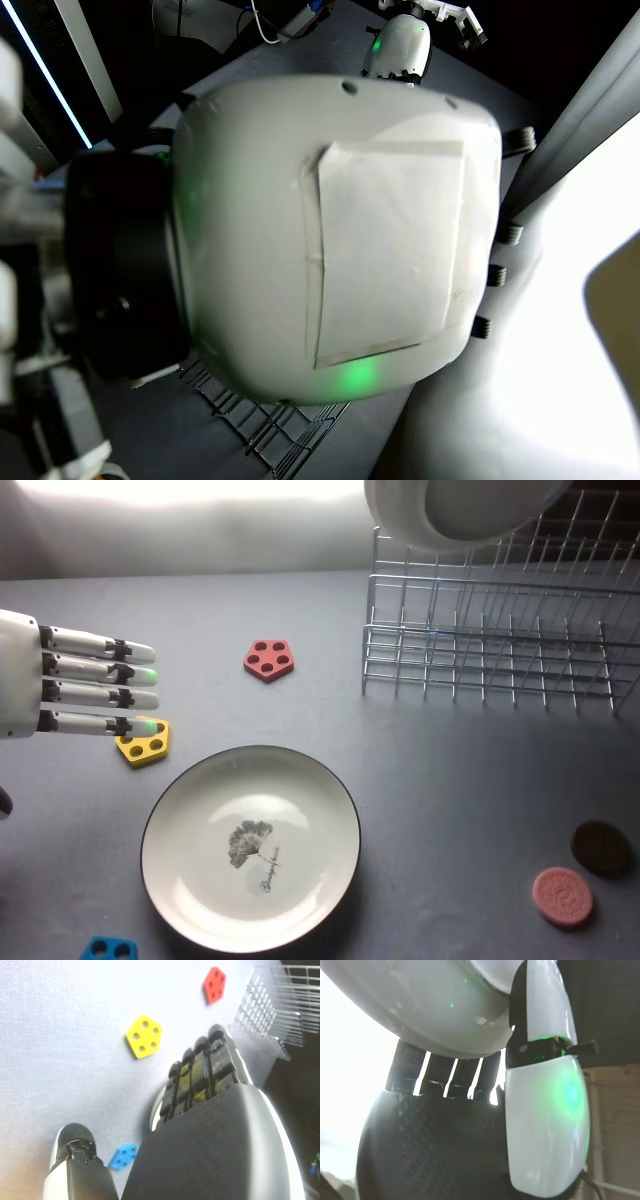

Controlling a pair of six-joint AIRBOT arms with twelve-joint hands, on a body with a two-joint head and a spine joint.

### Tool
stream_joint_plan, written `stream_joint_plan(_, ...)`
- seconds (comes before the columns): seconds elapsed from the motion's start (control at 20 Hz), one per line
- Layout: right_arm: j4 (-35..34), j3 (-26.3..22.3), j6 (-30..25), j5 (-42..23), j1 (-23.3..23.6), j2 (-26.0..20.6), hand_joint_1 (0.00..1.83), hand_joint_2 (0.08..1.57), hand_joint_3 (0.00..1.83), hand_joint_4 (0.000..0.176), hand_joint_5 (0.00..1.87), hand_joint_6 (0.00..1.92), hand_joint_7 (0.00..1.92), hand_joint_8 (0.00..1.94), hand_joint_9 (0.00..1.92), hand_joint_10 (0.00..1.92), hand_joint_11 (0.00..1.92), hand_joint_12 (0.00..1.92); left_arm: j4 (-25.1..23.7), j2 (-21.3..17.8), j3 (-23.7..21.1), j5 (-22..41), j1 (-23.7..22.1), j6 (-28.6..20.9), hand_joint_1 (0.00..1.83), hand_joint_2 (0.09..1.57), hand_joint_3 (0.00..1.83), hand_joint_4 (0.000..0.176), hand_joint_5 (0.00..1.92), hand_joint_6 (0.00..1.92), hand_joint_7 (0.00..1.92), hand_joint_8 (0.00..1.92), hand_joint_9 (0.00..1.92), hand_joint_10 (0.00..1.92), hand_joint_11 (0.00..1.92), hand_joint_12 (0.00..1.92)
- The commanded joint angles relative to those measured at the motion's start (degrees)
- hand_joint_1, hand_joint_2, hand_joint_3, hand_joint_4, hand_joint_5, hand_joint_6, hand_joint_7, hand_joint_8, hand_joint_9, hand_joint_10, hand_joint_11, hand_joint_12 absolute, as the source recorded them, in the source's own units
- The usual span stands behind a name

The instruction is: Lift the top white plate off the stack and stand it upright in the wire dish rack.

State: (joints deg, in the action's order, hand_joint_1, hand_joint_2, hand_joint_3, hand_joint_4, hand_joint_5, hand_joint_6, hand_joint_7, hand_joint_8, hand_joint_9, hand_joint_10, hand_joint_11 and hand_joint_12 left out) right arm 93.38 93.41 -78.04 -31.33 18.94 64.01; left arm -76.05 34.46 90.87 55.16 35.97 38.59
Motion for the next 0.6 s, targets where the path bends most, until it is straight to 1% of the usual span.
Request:
stream_joint_plan(0.0, -5.1, 0.05, -1.6, 0.45, 0.99, -1.19, 1.5, 1.03, 0.0, 0.0, 0.96, 0.92, 1.16, 0.49, 1.23, 0.49, 1.07, 1.23, 3.39, -0.71, 0.05, 2.6, -1.08, 0.32, 0.25, 0.97, 0.0, 0.0, 0.0, 0.0, 0.0, 0.0, 0.02, 0.0, 0.03, 0.01)
stream_joint_plan(0.05, -4.6, 0.03, -2.09, 0.45, 0.99, -1.37, 1.5, 1.03, 0.0, 0.0, 0.94, 0.96, 1.14, 0.51, 1.2, 0.55, 1.06, 1.24, 3.39, -0.72, 0.05, 2.63, -1.08, 0.33, 0.24, 0.97, 0.0, 0.0, 0.01, 0.0, 0.01, 0.0, 0.03, 0.0, 0.05, 0.01)
stream_joint_plan(0.1, -3.9, 0.04, -3.0, 0.45, 0.99, -1.52, 1.5, 1.03, 0.0, 0.0, 0.95, 0.96, 1.13, 0.53, 1.2, 0.56, 1.06, 1.24, 3.39, -0.72, 0.05, 2.62, -1.08, 0.32, 0.24, 0.97, 0.0, 0.0, 0.01, 0.0, 0.01, 0.0, 0.03, 0.0, 0.05, 0.01)
stream_joint_plan(0.15, -3.27, 0.04, -3.82, 0.44, 0.99, -1.72, 1.5, 1.03, 0.0, 0.0, 0.96, 0.94, 1.14, 0.51, 1.23, 0.51, 1.07, 1.22, 3.39, -0.72, 0.05, 2.62, -1.08, 0.32, 0.24, 0.97, 0.0, 0.0, 0.01, 0.0, 0.01, 0.0, 0.02, 0.0, 0.04, 0.01)
stream_joint_plan(0.2, -2.09, 0.04, -5.57, 0.44, 1.0, -1.89, 1.49, 1.11, 0.0, 0.0, 0.8, 1.13, 0.95, 0.78, 1.04, 0.8, 0.92, 1.42, 3.39, -0.72, 0.05, 2.62, -1.08, 0.32, 0.25, 0.97, 0.0, 0.0, 0.02, 0.0, 0.02, 0.01, 0.03, 0.0, 0.05, 0.01)
stream_joint_plan(0.25, -1.62, 0.02, -6.28, 0.44, 1.0, -2.01, 1.48, 1.13, 0.0, 0.0, 0.74, 1.21, 0.88, 0.9, 0.97, 0.92, 0.86, 1.51, 3.39, -0.72, 0.05, 2.62, -1.08, 0.33, 0.25, 0.97, 0.0, 0.0, 0.02, 0.0, 0.02, 0.01, 0.03, 0.0, 0.05, 0.01)
stream_joint_plan(0.3, -1.16, -0.13, -6.73, 0.44, 0.97, -2.25, 1.5, 1.07, 0.0, 0.0, 0.88, 1.05, 1.03, 0.69, 1.12, 0.69, 1.01, 1.33, 3.39, -0.72, 0.05, 2.62, -1.08, 0.32, 0.23, 0.97, 0.0, 0.0, 0.02, 0.01, 0.02, 0.0, 0.03, 0.0, 0.05, 0.01)
stream_joint_plan(0.35, -0.78, -0.36, -6.76, 0.44, 0.96, -2.5, 1.5, 1.04, 0.0, 0.0, 0.93, 0.96, 1.09, 0.59, 1.21, 0.55, 1.05, 1.27, 3.39, -0.72, 0.05, 2.63, -1.08, 0.32, 0.24, 0.96, 0.0, 0.0, 0.04, 0.01, 0.04, 0.01, 0.05, 0.01, 0.07, 0.02)
stream_joint_plan(0.4, -0.71, -0.49, -6.77, 0.44, 0.96, -2.66, 1.5, 1.03, 0.0, 0.0, 0.95, 0.94, 1.12, 0.55, 1.24, 0.49, 1.07, 1.24, 3.39, -0.72, 0.05, 2.63, -1.08, 0.32, 0.23, 0.97, 0.0, 0.0, 0.02, 0.0, 0.02, 0.0, 0.02, 0.0, 0.03, 0.01)
stream_joint_plan(0.5, -0.68, -0.55, -7.01, 0.44, 0.85, -2.84, 1.5, 1.03, 0.0, 0.0, 0.97, 0.92, 1.14, 0.49, 1.22, 0.53, 1.07, 1.23, 3.39, -0.72, 0.05, 2.63, -1.07, 0.33, 0.24, 0.97, 0.0, 0.0, 0.02, 0.0, 0.02, 0.0, 0.03, 0.01, 0.05, 0.01)
stream_joint_plan(0.55, -0.68, -0.59, -7.32, 0.44, 0.58, -2.98, 1.5, 1.03, 0.0, 0.0, 0.96, 0.94, 1.13, 0.52, 1.2, 0.55, 1.07, 1.23, 3.39, -0.72, 0.05, 2.65, -1.07, 0.33, 0.25, 0.97, 0.0, 0.0, 0.03, 0.0, 0.02, 0.0, 0.03, 0.0, 0.05, 0.01)
